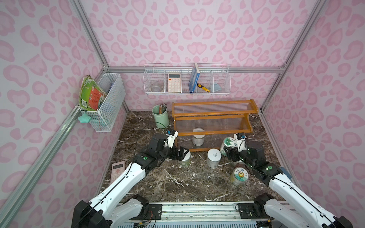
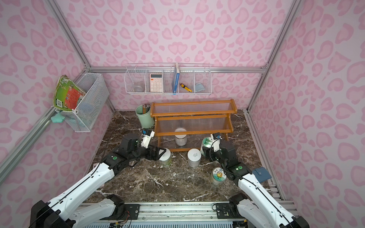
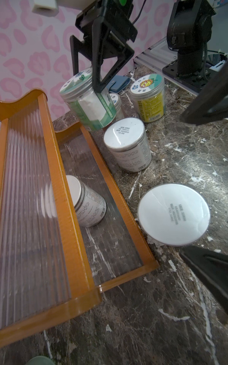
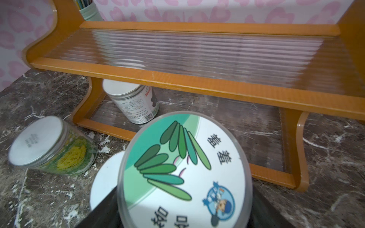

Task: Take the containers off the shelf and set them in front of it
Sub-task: Place the container at the center of the board.

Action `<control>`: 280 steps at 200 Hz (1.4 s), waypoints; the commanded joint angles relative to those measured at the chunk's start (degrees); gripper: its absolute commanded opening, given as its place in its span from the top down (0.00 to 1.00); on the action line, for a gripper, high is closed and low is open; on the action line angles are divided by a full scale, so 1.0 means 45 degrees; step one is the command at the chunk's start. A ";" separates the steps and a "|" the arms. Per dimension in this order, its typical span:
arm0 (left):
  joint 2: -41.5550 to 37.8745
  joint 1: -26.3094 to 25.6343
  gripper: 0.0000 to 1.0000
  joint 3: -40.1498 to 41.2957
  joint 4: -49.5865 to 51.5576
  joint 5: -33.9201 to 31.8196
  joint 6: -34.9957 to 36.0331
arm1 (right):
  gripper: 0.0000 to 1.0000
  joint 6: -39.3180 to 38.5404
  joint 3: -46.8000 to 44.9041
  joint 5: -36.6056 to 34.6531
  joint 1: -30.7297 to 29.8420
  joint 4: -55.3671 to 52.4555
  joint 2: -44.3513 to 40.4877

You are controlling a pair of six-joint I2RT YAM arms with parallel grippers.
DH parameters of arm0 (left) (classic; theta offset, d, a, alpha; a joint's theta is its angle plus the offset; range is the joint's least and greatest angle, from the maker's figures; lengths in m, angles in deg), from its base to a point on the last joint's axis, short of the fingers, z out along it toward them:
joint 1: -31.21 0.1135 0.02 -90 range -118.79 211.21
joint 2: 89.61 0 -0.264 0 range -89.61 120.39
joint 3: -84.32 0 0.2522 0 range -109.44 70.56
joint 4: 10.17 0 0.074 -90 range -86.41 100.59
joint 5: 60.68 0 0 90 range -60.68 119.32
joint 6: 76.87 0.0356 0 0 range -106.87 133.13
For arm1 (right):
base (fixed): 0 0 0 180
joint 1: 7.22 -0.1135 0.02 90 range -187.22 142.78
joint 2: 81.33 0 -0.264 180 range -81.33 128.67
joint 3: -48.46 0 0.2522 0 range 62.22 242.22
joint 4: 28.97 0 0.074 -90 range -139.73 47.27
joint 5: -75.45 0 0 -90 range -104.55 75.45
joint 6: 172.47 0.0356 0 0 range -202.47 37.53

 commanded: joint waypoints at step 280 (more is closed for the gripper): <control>-0.0691 0.0000 0.01 -0.0014 0.0811 -0.0283 -0.0442 | 0.36 0.5120 -0.2826 -0.5958 -0.9565 -0.0165 -0.1106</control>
